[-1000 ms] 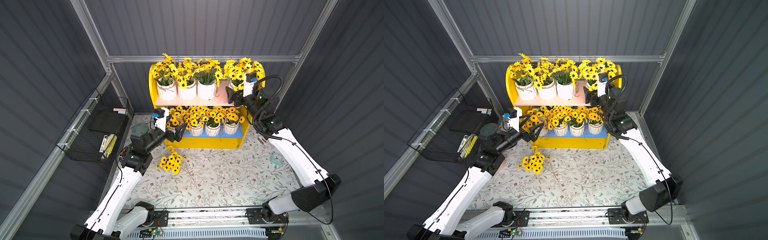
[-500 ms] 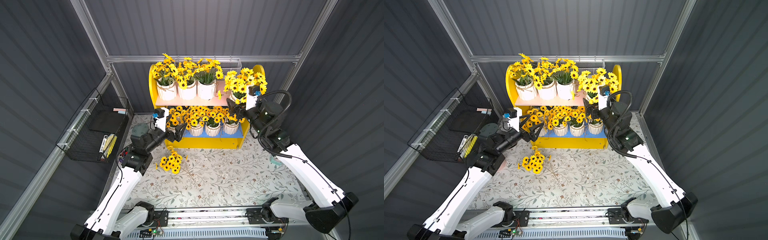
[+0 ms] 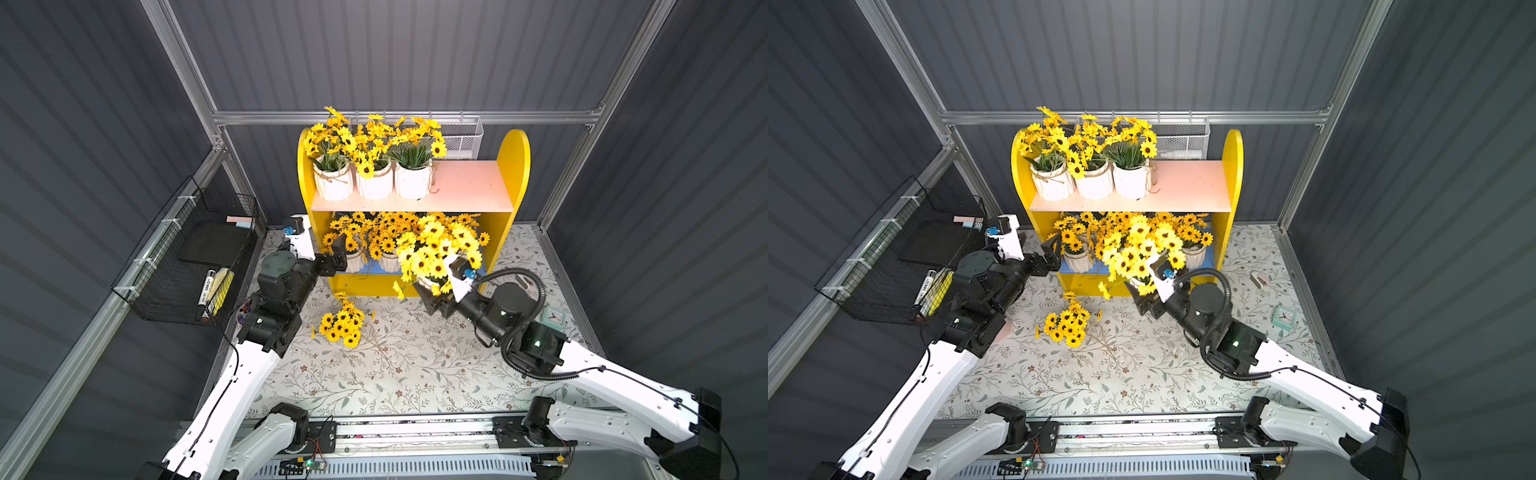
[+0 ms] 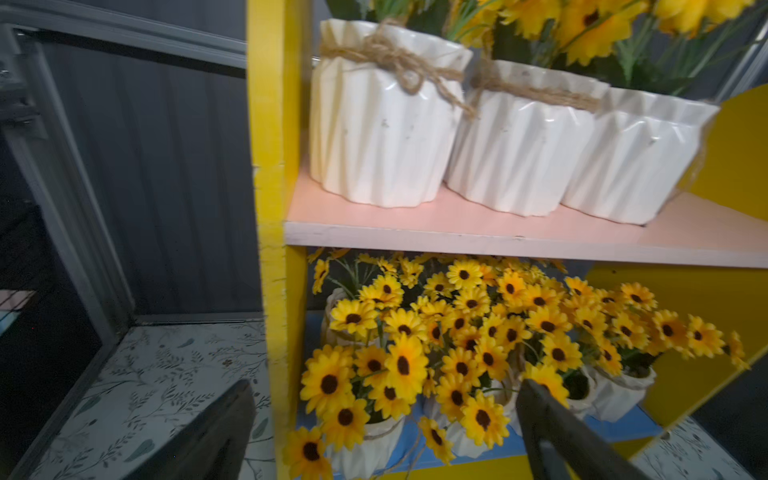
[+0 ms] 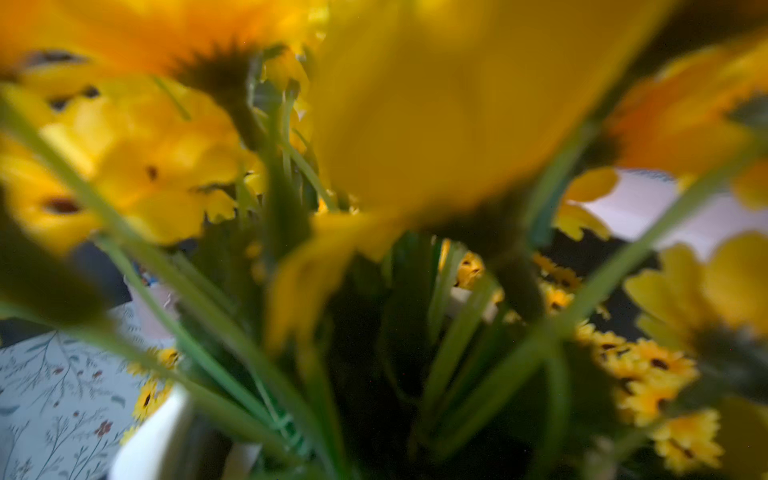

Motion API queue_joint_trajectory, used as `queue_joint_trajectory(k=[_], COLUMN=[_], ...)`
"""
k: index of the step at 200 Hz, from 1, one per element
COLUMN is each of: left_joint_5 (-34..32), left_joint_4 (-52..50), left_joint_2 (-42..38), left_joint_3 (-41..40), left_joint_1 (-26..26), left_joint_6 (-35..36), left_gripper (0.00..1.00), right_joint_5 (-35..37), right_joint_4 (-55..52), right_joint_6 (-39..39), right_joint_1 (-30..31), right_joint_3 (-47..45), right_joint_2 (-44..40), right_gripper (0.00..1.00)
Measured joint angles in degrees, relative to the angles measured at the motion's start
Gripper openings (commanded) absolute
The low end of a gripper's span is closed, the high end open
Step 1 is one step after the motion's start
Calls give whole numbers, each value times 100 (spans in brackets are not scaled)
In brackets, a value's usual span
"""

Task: Take the sunflower pots off the shelves
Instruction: Pick up the sunflower pot from the shelf, then place the sunflower pot at the center of the board.

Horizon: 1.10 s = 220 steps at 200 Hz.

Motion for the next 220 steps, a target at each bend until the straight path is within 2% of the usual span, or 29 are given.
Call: queue_joint_trajectory(k=[29, 64, 141, 220], left_joint_5=[-883, -1329, -1506, -1458], left_joint_4=[-299, -402, -420, -350], left_joint_2=[4, 31, 50, 50], left_joint_3=[2, 0, -2, -109], left_joint_1=[9, 24, 26, 24], left_joint_6=[-96, -114, -109, -109], left_gripper=[100, 99, 99, 99], right_joint_5=[96, 131, 474, 750], right_joint_4=[610, 1217, 3764, 5807], right_joint_6=[170, 431, 761, 813], right_joint_1=[372, 485, 481, 472], right_joint_3=[-870, -1198, -1613, -1637], right_joint_2=[457, 1375, 3753, 5578], right_gripper=[0, 0, 0, 0])
